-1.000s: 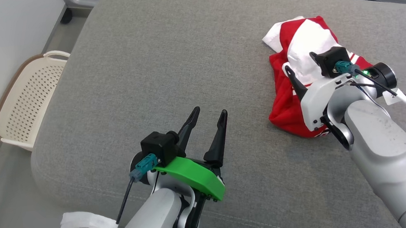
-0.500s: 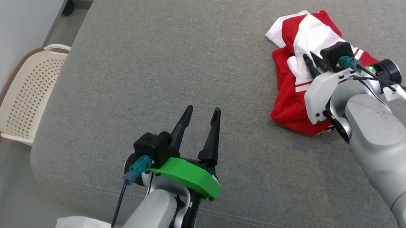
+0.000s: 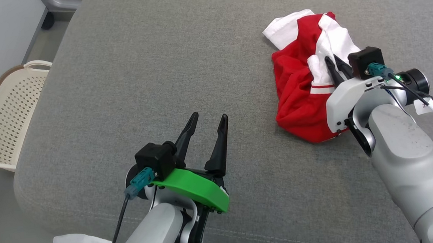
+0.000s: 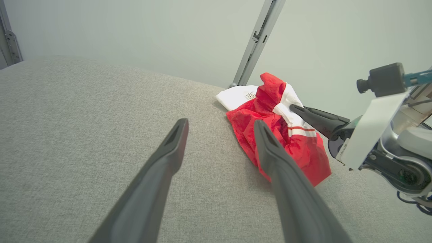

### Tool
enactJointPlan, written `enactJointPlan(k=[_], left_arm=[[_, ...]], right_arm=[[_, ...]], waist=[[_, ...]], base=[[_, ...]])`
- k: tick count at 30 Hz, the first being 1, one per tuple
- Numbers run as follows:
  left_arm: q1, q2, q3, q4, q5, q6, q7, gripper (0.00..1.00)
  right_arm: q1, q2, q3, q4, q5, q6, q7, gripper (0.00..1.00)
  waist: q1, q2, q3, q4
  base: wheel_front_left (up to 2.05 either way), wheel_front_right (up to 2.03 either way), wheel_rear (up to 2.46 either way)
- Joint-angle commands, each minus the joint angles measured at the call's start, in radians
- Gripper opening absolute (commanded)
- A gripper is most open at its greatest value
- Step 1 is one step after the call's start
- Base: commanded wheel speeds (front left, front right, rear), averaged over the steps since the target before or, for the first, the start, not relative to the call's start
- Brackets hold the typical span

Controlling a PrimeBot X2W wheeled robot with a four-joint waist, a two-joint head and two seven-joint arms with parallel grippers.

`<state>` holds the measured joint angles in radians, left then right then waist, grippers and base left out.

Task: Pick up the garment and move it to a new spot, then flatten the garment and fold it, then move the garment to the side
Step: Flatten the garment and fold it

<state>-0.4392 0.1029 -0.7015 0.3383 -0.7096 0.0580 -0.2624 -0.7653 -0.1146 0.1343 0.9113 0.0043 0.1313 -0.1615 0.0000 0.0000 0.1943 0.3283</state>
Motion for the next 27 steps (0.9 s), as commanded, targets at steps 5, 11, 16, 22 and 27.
enactJointPlan(k=[5,11,16,22,27], left_arm=[[0.016,0.009,0.002,-0.006,0.0,0.007,0.002,1.0],[0.015,0.015,0.0,-0.011,-0.004,0.009,0.003,1.0],[0.014,0.019,-0.001,-0.014,-0.005,0.012,0.004,1.0],[0.016,0.024,-0.004,-0.017,-0.006,0.015,0.005,1.0],[0.025,0.029,-0.005,-0.02,-0.008,0.021,0.006,1.0]], right_arm=[[0.033,-0.003,-0.033,-0.016,0.013,-0.001,-0.006,0.3],[0.057,0.003,-0.062,-0.043,0.02,-0.001,-0.009,0.36],[0.073,0.004,-0.065,-0.059,0.024,-0.001,0.0,0.11],[0.091,0.003,-0.081,-0.088,0.046,-0.001,-0.01,0.0],[0.128,0.005,-0.122,-0.168,0.087,-0.001,-0.031,0.0]], waist=[[0.0,0.0,0.007,-0.011],[0.0,0.0,0.01,-0.017],[0.0,0.0,0.012,-0.022],[0.0,0.0,0.009,-0.03],[0.0,0.0,-0.001,-0.052]], base=[[0.0,0.0,0.0],[0.0,0.0,0.0],[0.0,0.0,0.0],[0.0,0.0,0.0],[0.0,0.0,0.0]])
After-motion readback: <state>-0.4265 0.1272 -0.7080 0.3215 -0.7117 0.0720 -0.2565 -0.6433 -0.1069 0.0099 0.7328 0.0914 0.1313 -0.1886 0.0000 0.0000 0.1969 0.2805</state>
